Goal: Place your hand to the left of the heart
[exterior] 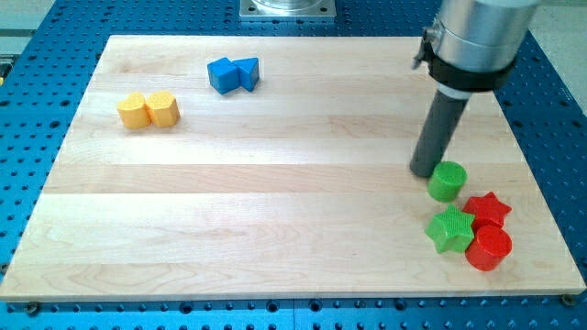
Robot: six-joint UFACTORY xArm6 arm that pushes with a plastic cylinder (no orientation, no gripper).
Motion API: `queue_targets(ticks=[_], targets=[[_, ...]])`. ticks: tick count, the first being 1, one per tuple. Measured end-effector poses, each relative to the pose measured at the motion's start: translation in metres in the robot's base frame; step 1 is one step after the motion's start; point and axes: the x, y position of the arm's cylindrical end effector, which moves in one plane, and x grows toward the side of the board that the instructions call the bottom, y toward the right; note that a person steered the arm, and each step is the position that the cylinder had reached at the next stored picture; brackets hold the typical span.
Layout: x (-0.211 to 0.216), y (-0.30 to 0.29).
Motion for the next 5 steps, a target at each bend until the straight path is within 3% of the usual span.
queue_targets(ticks=[1, 2, 5], targets=[[0.010, -0.006], [0.000, -0.067], [-0.031, -0.321]])
